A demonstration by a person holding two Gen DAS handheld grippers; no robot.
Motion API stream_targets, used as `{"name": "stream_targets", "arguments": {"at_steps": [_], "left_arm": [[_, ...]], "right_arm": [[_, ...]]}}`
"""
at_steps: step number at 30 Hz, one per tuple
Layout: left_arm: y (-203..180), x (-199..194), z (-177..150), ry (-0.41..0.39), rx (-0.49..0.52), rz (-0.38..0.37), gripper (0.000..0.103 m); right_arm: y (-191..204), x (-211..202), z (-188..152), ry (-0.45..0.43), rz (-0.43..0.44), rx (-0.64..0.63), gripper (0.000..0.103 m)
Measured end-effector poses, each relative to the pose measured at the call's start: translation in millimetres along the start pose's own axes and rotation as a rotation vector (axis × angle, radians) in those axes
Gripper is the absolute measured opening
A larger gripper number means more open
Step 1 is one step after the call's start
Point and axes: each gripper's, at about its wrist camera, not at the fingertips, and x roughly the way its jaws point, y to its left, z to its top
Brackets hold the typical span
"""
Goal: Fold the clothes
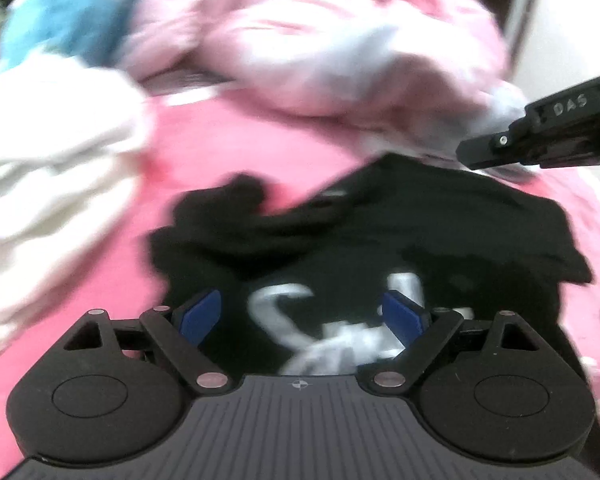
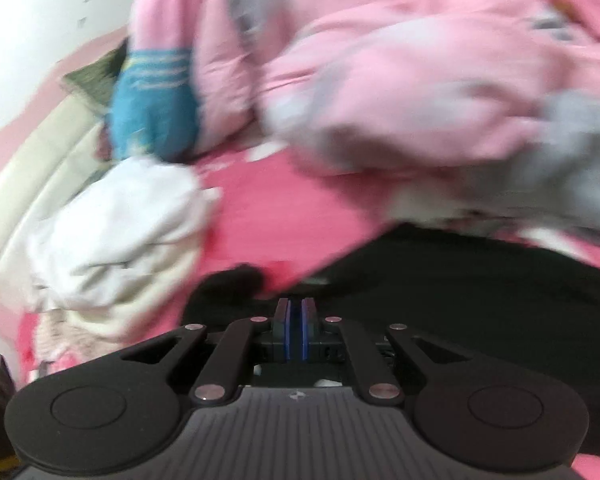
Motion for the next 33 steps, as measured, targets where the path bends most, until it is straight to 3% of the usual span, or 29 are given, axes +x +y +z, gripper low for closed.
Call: {"name": "stream_targets", "arguments": {"at_steps": [2, 5, 8, 10, 13, 15, 17, 19, 21, 24, 27, 30, 33], "left_arm": [[27, -2, -2, 0.009, -0.037, 0.041, 0.089], [57, -1, -6, 0.020, -0.068, 0.065, 0.089], [77, 0, -15, 0.042, -0.079, 0.050, 0.089], [84, 0, -22, 0.063, -0.075, 0.034, 0.089], [91, -3, -34, 0.084, -0.073, 0.002, 0.089], [94, -5, -40, 0.093, -0.069, -0.021, 0.089], [96, -7, -47, 0.103, -0.064, -0.039, 0.089], [99, -8, -52, 0.111, -0.058, -0.058, 0.088], [100, -9, -53, 0.112, -0.053, -0.071, 0.088], [104, -11, -54, 0.114, -0.062, -0.092, 0.088], [107, -13, -55, 0.118, -0.064, -0.113, 0.088], [107, -12, -57, 0.127, -0.057, -0.130, 0.088], [106, -11, -59, 0.138, -0.042, -0.142, 0.088]], "right_arm": [[29, 26, 9, 0.021, 0.019, -0.030, 0.013], [80, 67, 16, 0.061, 0.056, -0.124, 0.029], [133, 111, 14, 0.129, 0.071, -0.304, 0.036], [167, 144, 2, 0.169, 0.038, -0.467, 0.037], [195, 188, -20, 0.226, -0.096, -0.692, 0.037], [200, 212, -31, 0.269, -0.189, -0.786, 0.035], [192, 233, -36, 0.360, -0.242, -0.786, 0.029], [191, 228, -31, 0.355, -0.228, -0.755, 0.005], [194, 210, -19, 0.286, -0.191, -0.697, 0.003], [182, 138, 10, 0.075, 0.020, -0.435, 0.003], [154, 74, 11, -0.097, 0.078, -0.239, 0.003], [110, 37, -9, -0.163, 0.037, -0.028, 0.003], [65, 32, -39, -0.100, -0.126, 0.133, 0.006]]}}
